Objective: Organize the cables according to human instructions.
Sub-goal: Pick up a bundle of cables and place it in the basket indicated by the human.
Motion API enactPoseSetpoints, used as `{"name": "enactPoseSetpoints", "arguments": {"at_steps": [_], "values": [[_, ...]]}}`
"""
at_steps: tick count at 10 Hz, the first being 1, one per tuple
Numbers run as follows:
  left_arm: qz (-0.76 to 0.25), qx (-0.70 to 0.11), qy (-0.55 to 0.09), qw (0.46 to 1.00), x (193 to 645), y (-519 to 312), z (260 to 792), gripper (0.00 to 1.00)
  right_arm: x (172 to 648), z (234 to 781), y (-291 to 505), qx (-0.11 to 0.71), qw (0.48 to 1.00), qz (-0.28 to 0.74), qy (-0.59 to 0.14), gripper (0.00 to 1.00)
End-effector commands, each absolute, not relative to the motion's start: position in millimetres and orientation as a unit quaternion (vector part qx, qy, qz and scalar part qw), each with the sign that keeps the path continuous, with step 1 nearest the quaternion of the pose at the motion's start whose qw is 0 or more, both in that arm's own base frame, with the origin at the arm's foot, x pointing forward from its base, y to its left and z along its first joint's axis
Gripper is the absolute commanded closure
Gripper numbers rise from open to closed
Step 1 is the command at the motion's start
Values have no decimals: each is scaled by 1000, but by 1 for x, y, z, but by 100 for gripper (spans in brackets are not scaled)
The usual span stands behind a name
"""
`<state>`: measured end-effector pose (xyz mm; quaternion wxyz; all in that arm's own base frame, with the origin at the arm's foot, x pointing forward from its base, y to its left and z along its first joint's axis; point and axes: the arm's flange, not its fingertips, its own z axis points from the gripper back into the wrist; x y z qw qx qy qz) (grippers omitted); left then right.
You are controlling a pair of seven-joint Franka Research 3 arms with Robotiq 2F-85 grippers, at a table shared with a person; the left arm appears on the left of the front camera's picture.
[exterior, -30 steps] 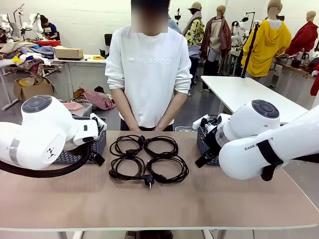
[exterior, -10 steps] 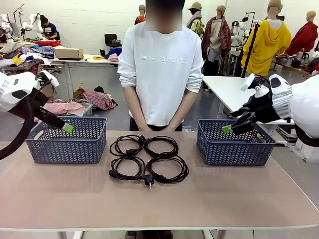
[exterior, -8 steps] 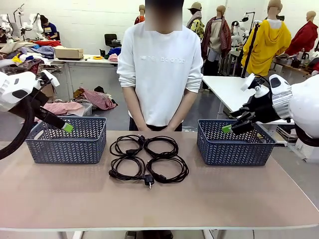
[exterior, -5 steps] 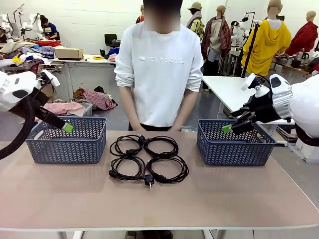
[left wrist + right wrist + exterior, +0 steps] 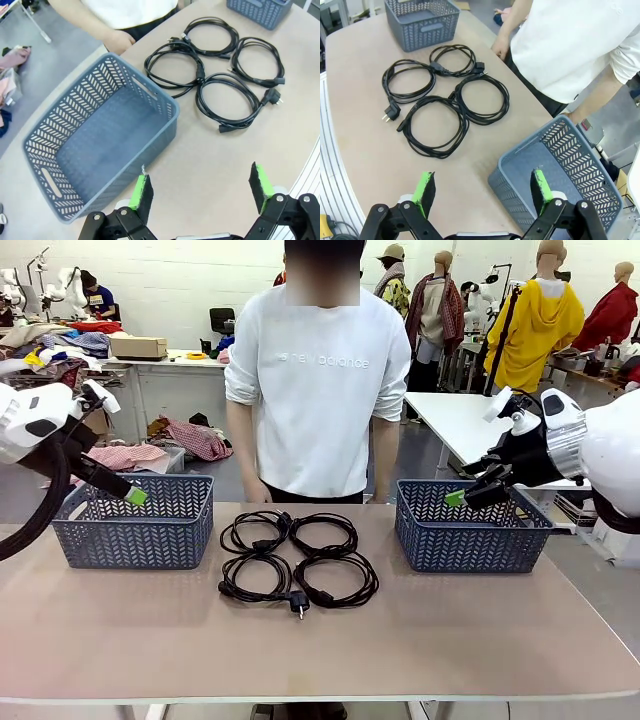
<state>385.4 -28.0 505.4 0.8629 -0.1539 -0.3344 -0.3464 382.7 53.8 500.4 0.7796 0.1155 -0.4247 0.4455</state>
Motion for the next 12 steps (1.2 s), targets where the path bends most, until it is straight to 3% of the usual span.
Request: {"name": "enactPoseSetpoints", "arguments": {"at_steps": [1, 12], "values": [[-349, -158, -336, 861, 386, -27, 502, 0, 384, 500, 53, 114, 778, 447, -428, 0], [-349, -158, -336, 861, 386, -27, 502, 0, 384, 500, 53, 114, 778, 447, -428, 0]]}}
